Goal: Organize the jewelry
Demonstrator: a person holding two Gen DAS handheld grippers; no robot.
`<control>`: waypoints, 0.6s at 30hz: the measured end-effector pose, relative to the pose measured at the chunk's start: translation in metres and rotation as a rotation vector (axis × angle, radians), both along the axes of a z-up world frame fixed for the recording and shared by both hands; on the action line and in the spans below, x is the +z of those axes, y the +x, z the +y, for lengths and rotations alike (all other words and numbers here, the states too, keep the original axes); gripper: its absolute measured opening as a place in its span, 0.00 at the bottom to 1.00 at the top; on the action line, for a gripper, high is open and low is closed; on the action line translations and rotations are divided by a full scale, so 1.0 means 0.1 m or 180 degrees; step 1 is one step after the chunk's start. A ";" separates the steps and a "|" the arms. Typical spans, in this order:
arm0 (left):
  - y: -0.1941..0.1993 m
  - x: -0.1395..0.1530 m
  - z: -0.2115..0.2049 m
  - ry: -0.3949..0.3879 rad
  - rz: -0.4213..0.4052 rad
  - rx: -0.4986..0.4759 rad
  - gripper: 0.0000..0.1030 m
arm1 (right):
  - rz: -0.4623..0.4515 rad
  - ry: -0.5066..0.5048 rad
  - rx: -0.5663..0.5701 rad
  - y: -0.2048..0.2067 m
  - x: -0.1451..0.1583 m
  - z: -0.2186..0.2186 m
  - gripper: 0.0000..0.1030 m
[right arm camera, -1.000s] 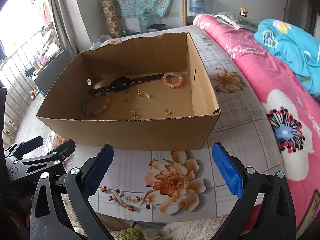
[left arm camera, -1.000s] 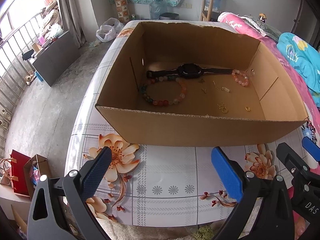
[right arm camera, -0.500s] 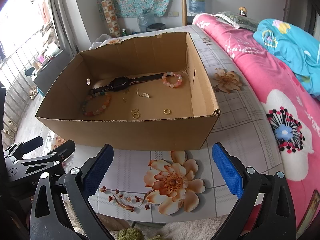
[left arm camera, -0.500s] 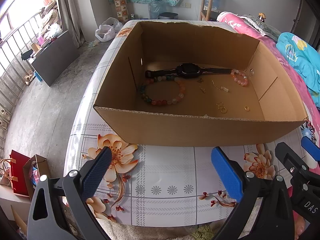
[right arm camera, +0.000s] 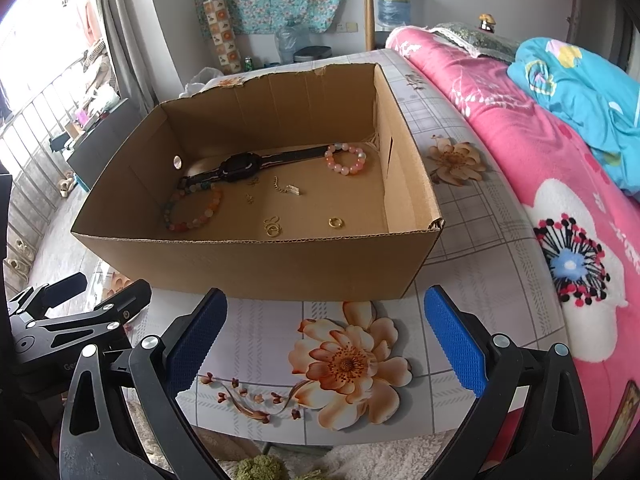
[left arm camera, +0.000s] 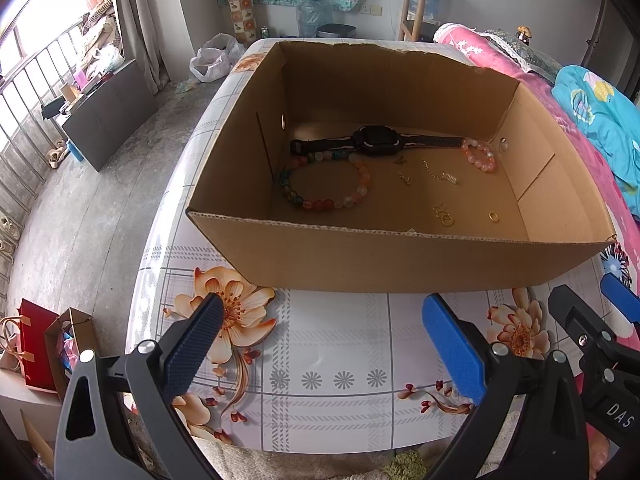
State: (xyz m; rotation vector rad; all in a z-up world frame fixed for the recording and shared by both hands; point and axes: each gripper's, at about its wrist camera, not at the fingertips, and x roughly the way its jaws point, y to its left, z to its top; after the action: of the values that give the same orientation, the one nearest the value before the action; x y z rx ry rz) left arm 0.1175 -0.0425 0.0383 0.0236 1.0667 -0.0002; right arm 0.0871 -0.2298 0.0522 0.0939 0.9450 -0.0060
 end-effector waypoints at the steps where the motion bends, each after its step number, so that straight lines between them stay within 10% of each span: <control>1: 0.00 0.00 0.00 -0.0002 0.0003 -0.0001 0.95 | -0.0001 -0.0003 -0.0002 0.00 0.00 0.01 0.92; 18: 0.00 0.01 -0.01 -0.0005 0.0006 0.0002 0.95 | -0.0001 0.0008 -0.0018 -0.02 -0.02 0.03 0.92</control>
State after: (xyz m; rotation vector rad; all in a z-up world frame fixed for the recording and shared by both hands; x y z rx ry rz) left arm 0.1179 -0.0438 0.0389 0.0220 1.0687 -0.0006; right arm 0.0850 -0.2265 0.0497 0.0990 0.9444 -0.0100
